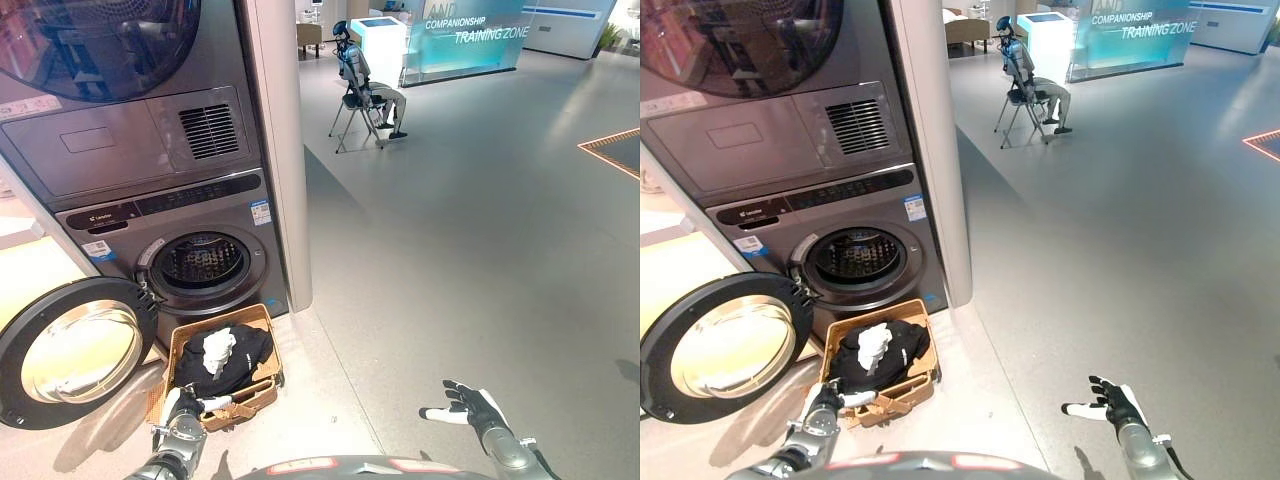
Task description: Put the clothes in the basket into the washing machine.
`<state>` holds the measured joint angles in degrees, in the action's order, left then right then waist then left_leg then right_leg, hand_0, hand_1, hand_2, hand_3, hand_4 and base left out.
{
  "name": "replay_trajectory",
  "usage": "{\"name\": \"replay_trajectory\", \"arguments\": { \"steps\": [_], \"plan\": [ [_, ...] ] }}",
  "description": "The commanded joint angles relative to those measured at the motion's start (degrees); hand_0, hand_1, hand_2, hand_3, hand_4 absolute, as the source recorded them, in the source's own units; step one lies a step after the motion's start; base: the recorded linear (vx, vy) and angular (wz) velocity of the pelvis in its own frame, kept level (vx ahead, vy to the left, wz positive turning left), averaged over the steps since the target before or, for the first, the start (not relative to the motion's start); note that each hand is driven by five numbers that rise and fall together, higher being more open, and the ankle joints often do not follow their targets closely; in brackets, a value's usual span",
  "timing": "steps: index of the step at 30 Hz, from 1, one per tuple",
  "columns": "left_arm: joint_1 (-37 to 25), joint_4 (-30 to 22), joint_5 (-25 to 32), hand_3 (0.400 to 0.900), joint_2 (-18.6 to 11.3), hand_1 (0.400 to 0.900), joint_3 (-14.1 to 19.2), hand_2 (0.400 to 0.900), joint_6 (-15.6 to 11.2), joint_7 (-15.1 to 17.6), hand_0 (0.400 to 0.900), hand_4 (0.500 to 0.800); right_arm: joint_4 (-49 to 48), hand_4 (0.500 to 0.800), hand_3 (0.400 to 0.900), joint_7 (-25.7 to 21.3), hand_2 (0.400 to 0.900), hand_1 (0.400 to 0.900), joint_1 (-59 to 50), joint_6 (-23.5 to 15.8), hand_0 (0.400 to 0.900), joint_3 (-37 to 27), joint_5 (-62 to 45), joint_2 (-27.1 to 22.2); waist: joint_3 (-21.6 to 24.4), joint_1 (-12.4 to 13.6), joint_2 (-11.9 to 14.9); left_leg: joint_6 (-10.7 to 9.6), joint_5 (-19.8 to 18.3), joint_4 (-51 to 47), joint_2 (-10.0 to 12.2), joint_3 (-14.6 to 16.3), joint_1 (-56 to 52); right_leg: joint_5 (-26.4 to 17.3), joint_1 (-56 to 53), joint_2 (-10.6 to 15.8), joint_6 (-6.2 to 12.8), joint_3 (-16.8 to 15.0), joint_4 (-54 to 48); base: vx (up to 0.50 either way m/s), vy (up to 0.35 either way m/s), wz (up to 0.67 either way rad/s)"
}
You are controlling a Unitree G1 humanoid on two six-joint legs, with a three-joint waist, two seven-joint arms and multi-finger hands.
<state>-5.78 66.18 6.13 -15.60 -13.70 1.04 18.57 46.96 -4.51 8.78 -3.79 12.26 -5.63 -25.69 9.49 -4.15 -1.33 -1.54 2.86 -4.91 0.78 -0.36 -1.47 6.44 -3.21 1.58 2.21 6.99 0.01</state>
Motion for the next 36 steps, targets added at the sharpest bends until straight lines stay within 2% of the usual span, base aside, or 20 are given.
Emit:
{"name": "replay_trajectory", "arguments": {
  "steps": [1, 7, 25, 29, 36],
  "plan": [
    [-6.4, 2.4, -0.4, 0.900, -3.1, 0.900, 2.0, 0.900, -2.9, 1.6, 0.900, 0.800, -1.0, 0.800, 0.900, -0.6, 0.900, 0.900, -0.7, -3.1, 0.900, 0.6, -1.0, 0.1, 4.1, 0.8, 3.4, 0.3, 0.6, 1.4, -2.5, 1.0, 4.8, -7.1, 3.3, 0.1, 2.26, -1.4, -2.6, 0.00, 0.000, 0.00],
    [-5.6, 0.1, -1.2, 0.900, -3.6, 0.900, 1.3, 0.900, -4.0, 0.9, 0.900, 0.800, -0.8, 0.800, 0.900, -0.4, 0.900, 0.900, -0.4, -3.3, 0.900, 0.4, -0.8, 0.2, 3.8, 0.8, 3.7, 0.4, 0.6, 1.6, -2.6, 0.9, 5.0, -7.1, 3.5, 0.1, 2.22, -1.4, -2.6, 0.00, 0.000, 0.00],
    [-4.3, 0.1, 1.0, 0.900, -3.0, 0.900, 1.2, 0.900, -5.1, -1.6, 0.900, 0.800, 0.1, 0.800, 0.900, 0.3, 0.900, 0.900, 0.1, -3.5, 0.900, 0.4, -1.4, 0.7, 3.5, 1.0, 4.2, 0.7, 0.5, 1.7, -2.8, 0.6, 5.3, -7.4, 3.8, 0.5, 2.53, -1.3, -2.4, 0.00, 0.003, 0.00],
    [-3.4, -0.5, 2.4, 0.900, -2.5, 0.900, 1.3, 0.900, -5.8, -3.6, 0.900, 0.800, 0.1, 0.800, 0.900, 0.8, 0.900, 0.900, -0.4, -3.3, 0.900, 0.2, -1.2, 0.5, 3.3, 1.0, 4.0, 1.4, -0.5, 2.3, -3.4, 0.8, 4.9, -6.7, 4.2, 1.1, 2.87, -2.0, -0.3, 0.02, 0.048, -0.14],
    [-2.3, -0.9, 4.2, 0.900, -2.3, 0.900, 2.0, 0.900, -6.5, -4.4, 0.900, 0.800, 0.4, 0.800, 0.900, 1.3, 0.900, 0.900, -1.1, -3.3, 0.900, -0.2, -1.7, 1.0, 0.7, 1.3, 3.9, 3.5, -4.9, 9.1, -5.3, 1.4, 4.9, -3.4, 5.1, 3.5, 3.30, -3.6, 7.3, 0.03, 0.098, -0.10]
  ]
}}
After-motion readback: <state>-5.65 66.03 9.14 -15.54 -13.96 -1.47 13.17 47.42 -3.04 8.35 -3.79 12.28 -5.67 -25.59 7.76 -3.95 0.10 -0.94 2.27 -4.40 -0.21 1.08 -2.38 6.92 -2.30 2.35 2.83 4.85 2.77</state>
